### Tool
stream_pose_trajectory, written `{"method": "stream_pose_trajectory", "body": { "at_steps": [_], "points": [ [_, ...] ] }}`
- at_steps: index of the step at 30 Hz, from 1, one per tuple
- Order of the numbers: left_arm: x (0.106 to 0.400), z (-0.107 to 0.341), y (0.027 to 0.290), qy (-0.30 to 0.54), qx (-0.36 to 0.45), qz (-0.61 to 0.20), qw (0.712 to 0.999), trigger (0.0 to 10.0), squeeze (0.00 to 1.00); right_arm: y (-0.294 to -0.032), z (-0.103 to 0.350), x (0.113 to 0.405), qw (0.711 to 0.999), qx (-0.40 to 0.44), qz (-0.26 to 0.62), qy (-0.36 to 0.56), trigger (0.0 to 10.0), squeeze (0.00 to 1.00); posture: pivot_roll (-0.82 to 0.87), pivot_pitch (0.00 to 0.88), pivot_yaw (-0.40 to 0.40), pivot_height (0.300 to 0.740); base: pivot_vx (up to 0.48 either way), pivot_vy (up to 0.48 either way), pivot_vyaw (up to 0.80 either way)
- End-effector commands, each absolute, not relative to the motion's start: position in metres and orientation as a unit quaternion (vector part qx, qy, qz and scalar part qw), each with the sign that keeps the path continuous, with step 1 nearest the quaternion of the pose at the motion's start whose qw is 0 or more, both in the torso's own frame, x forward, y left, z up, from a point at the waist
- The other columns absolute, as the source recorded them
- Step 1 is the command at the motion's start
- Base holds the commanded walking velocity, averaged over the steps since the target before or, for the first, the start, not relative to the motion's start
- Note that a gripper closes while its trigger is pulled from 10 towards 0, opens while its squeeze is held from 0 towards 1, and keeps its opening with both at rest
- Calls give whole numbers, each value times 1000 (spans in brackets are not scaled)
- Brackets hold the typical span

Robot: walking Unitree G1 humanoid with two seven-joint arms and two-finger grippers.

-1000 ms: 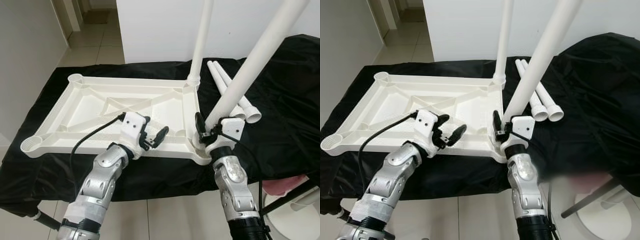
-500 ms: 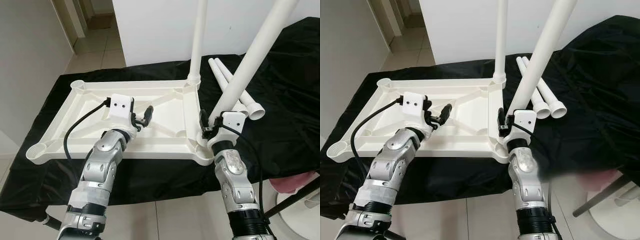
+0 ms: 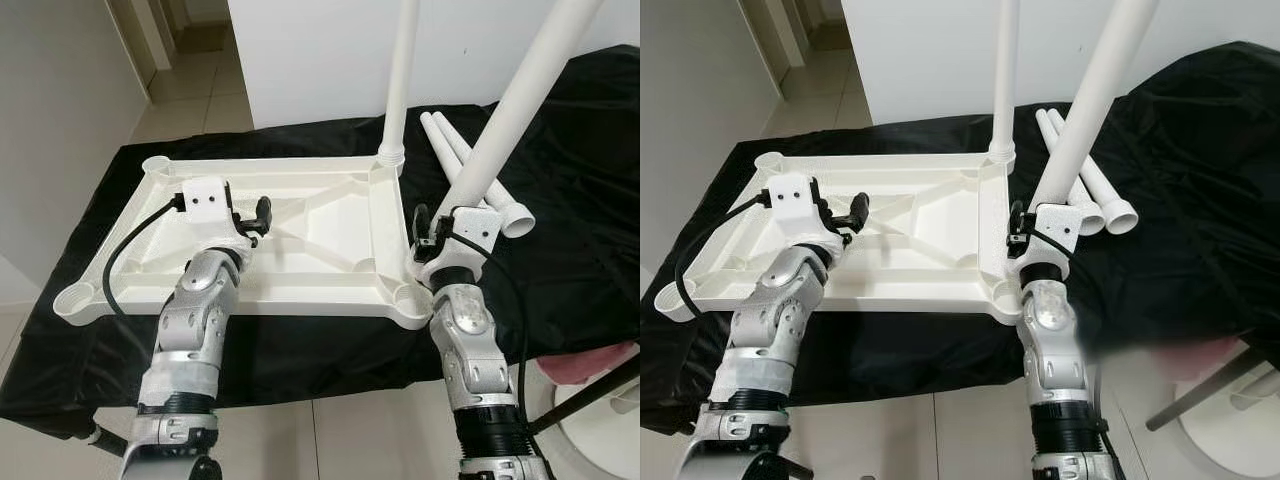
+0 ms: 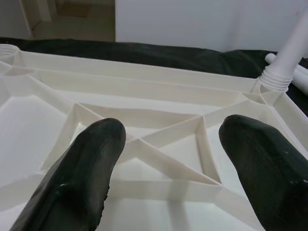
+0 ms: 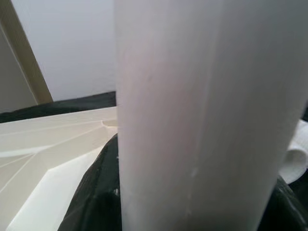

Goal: Building children table

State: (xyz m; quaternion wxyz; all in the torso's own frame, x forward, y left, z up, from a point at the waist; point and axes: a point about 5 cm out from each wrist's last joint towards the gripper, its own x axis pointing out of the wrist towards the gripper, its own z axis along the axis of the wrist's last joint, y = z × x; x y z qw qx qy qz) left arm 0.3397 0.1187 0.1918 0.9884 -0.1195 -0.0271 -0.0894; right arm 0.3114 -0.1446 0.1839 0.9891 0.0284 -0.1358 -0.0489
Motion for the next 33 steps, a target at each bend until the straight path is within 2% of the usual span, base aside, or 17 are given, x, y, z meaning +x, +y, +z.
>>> {"method": "stream_pose_trajectory", "body": {
  "at_steps": [1,9,13,14,19,25,33],
  "points": [
    [338,190,120,-19,-116,-80,990,10000,0,-141,188,309,988,38,-48,-140,10000,0,-87,93,128,740,0,0,0],
    [341,179,121,-10,-140,-36,989,10000,0,-143,186,302,986,10,-76,-146,10000,0,-95,91,126,740,0,0,0],
    [338,178,116,-14,-116,-35,992,10000,0,-142,184,301,987,10,-78,-141,10000,0,-91,67,113,740,0,0,0],
    [336,179,113,-22,-109,-39,993,10000,0,-140,182,301,988,13,-77,-137,10000,0,-81,39,108,740,0,0,0],
    [330,192,110,-79,-91,-31,992,10000,0,-130,185,305,988,5,-64,-141,10000,0,-67,25,100,740,0,0,0],
    [318,188,101,-105,-76,-58,990,10000,0,-125,184,303,988,-8,-57,-141,10000,0,-45,4,84,740,0,0,0],
    [303,182,106,-120,-81,-56,988,10000,0,-118,176,294,990,-12,-48,-133,10000,0,-29,6,66,740,0,0,0]
  ]
}}
